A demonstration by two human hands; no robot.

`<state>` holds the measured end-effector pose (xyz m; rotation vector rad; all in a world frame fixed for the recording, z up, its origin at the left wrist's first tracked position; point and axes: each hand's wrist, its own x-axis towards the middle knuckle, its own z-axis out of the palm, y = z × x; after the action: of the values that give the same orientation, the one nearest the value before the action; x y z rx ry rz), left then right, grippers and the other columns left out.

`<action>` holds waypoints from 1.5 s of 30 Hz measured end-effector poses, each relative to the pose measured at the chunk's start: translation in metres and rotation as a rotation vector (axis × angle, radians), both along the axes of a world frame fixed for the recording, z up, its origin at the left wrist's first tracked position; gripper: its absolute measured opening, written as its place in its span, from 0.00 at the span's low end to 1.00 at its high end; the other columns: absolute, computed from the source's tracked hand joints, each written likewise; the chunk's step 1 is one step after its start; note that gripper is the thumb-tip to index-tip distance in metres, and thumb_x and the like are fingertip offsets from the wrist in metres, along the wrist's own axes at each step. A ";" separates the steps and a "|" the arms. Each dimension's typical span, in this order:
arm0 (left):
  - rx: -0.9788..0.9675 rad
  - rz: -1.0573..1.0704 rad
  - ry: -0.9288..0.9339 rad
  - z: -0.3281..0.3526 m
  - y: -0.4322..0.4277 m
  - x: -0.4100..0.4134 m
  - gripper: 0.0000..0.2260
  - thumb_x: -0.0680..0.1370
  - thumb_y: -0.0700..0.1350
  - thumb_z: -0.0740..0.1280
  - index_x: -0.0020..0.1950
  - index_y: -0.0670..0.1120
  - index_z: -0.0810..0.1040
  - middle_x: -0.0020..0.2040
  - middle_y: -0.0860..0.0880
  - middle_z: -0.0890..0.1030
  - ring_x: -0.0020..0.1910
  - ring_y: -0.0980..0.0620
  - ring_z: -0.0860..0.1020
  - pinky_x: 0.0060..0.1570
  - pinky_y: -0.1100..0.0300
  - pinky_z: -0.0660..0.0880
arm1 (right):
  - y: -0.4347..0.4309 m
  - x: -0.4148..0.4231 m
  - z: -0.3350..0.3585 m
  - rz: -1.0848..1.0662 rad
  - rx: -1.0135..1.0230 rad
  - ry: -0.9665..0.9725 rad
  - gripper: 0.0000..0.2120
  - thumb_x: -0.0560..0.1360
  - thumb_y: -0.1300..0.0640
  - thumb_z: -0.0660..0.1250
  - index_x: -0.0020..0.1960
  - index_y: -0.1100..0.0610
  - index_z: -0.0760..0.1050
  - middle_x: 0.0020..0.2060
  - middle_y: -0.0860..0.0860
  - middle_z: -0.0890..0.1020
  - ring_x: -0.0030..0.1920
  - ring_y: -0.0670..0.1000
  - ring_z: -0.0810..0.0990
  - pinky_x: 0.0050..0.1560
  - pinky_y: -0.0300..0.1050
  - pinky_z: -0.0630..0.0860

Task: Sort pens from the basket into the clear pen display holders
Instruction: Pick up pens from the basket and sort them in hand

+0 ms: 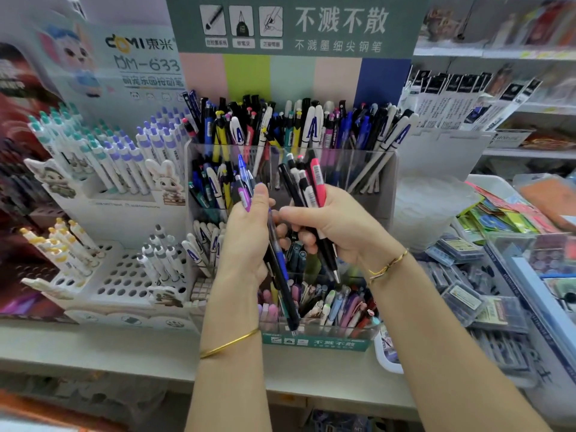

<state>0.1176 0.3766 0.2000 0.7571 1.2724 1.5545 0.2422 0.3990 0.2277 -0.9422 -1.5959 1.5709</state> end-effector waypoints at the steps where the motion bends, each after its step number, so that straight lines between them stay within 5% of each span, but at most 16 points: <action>1: -0.006 0.027 0.010 -0.001 0.002 0.002 0.16 0.82 0.56 0.58 0.47 0.44 0.71 0.34 0.47 0.76 0.29 0.51 0.74 0.26 0.58 0.73 | -0.003 -0.004 -0.001 -0.004 0.008 -0.002 0.08 0.75 0.65 0.68 0.37 0.62 0.74 0.26 0.55 0.75 0.21 0.46 0.72 0.20 0.38 0.67; 5: -0.035 0.069 -0.079 -0.004 0.005 0.004 0.17 0.81 0.58 0.58 0.47 0.44 0.72 0.39 0.44 0.78 0.32 0.44 0.75 0.36 0.46 0.76 | -0.009 -0.014 -0.005 -0.040 0.053 -0.032 0.10 0.74 0.64 0.70 0.37 0.57 0.73 0.25 0.54 0.74 0.20 0.46 0.67 0.19 0.37 0.64; 12: -0.052 0.232 -0.113 0.001 0.005 0.012 0.15 0.81 0.56 0.59 0.47 0.45 0.73 0.38 0.48 0.77 0.41 0.46 0.78 0.49 0.44 0.78 | -0.011 -0.010 -0.002 -0.010 0.100 -0.144 0.07 0.74 0.64 0.70 0.39 0.57 0.74 0.27 0.51 0.75 0.24 0.47 0.71 0.20 0.37 0.68; 19: -0.074 0.223 -0.047 0.002 0.009 0.011 0.13 0.81 0.57 0.58 0.52 0.48 0.75 0.45 0.47 0.83 0.48 0.44 0.83 0.52 0.39 0.79 | -0.011 -0.008 -0.003 0.021 0.129 -0.236 0.06 0.74 0.64 0.69 0.48 0.64 0.74 0.35 0.58 0.78 0.34 0.56 0.77 0.21 0.39 0.69; 23: -0.078 0.230 -0.023 0.004 0.010 0.013 0.18 0.81 0.58 0.58 0.59 0.45 0.73 0.52 0.44 0.82 0.51 0.43 0.82 0.53 0.39 0.78 | -0.010 -0.006 -0.002 0.010 0.099 -0.240 0.04 0.73 0.67 0.69 0.45 0.63 0.74 0.33 0.58 0.76 0.32 0.56 0.75 0.20 0.40 0.67; 26: -0.070 0.252 0.009 0.003 0.010 0.015 0.14 0.82 0.57 0.57 0.50 0.48 0.72 0.49 0.46 0.81 0.52 0.42 0.81 0.55 0.40 0.77 | -0.011 -0.006 0.000 -0.011 0.081 -0.253 0.06 0.73 0.68 0.66 0.40 0.61 0.71 0.30 0.56 0.73 0.29 0.54 0.72 0.22 0.40 0.66; 29: -0.085 0.265 -0.017 0.001 0.012 0.013 0.15 0.81 0.58 0.58 0.46 0.48 0.71 0.43 0.45 0.79 0.43 0.42 0.81 0.49 0.40 0.79 | -0.010 -0.005 0.001 -0.049 0.059 -0.279 0.10 0.73 0.67 0.63 0.34 0.59 0.68 0.29 0.56 0.72 0.28 0.52 0.73 0.26 0.39 0.69; 32: -0.072 0.300 -0.080 0.004 0.015 0.009 0.16 0.82 0.56 0.57 0.47 0.44 0.71 0.32 0.50 0.71 0.24 0.56 0.70 0.27 0.60 0.72 | -0.008 -0.001 0.000 -0.043 -0.029 -0.243 0.10 0.73 0.66 0.62 0.34 0.58 0.70 0.28 0.53 0.74 0.27 0.51 0.74 0.24 0.37 0.68; 37: -0.072 0.402 -0.089 0.011 0.017 0.006 0.16 0.83 0.56 0.56 0.46 0.45 0.71 0.34 0.52 0.70 0.27 0.56 0.68 0.31 0.60 0.69 | -0.017 0.002 -0.004 0.031 -0.035 -0.138 0.10 0.74 0.64 0.69 0.35 0.57 0.73 0.24 0.48 0.74 0.23 0.47 0.71 0.21 0.38 0.68; 41: -0.086 0.387 -0.011 0.015 0.015 0.005 0.21 0.81 0.60 0.56 0.56 0.42 0.71 0.39 0.52 0.72 0.39 0.53 0.73 0.42 0.58 0.72 | -0.016 0.001 -0.003 0.071 0.022 -0.132 0.06 0.71 0.66 0.72 0.40 0.59 0.76 0.35 0.56 0.78 0.35 0.51 0.79 0.38 0.43 0.79; 45: -0.062 0.293 -0.035 0.016 0.011 0.002 0.27 0.77 0.62 0.61 0.59 0.38 0.72 0.39 0.48 0.76 0.32 0.54 0.75 0.30 0.60 0.75 | -0.012 0.003 -0.003 -0.058 0.014 -0.091 0.06 0.72 0.64 0.72 0.38 0.59 0.76 0.32 0.55 0.78 0.31 0.53 0.75 0.30 0.43 0.73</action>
<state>0.1197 0.3878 0.2165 0.5181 1.4474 1.7430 0.2451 0.3867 0.2243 -1.0571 -1.6246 1.4942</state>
